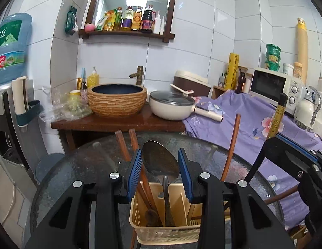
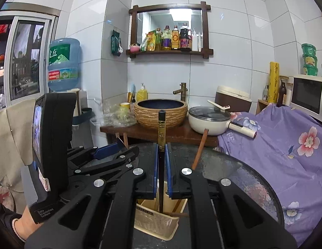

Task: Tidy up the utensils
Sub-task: 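Lower the metal spoon and black pen into the cream holder and open both tools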

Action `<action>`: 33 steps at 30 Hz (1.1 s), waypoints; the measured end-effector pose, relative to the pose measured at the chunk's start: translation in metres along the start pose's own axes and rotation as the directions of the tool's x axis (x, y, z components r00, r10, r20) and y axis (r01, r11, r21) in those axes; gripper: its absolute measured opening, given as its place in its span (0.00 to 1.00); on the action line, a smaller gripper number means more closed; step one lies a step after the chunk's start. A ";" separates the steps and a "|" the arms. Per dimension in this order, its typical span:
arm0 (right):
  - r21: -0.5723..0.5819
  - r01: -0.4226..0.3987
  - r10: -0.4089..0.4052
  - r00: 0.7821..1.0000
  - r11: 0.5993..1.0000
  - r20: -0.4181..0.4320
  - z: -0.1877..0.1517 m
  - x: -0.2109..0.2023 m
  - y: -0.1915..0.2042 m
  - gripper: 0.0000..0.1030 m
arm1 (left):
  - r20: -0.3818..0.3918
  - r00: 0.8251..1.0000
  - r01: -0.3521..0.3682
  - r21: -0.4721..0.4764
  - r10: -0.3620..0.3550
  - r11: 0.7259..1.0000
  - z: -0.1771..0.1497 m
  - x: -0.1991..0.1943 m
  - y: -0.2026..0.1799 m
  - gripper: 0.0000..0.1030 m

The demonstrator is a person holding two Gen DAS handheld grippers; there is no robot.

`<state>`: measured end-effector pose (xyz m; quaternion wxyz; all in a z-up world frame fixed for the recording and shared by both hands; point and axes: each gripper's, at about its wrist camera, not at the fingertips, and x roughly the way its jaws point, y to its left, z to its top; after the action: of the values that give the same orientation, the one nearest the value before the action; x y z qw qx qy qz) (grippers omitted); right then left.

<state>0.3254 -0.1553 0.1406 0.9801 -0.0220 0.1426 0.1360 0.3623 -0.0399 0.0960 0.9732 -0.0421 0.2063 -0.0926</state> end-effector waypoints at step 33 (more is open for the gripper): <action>-0.013 -0.068 0.068 0.998 0.998 -0.019 -0.040 -0.062 0.003 0.49 | -0.064 0.998 0.012 0.027 -0.010 1.000 -0.041 -0.056 0.033 0.79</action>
<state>0.2562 -0.1723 0.1200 0.9734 -0.0250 0.1513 0.1700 0.3009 0.0018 0.0767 0.9661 -0.0270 0.2356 -0.1020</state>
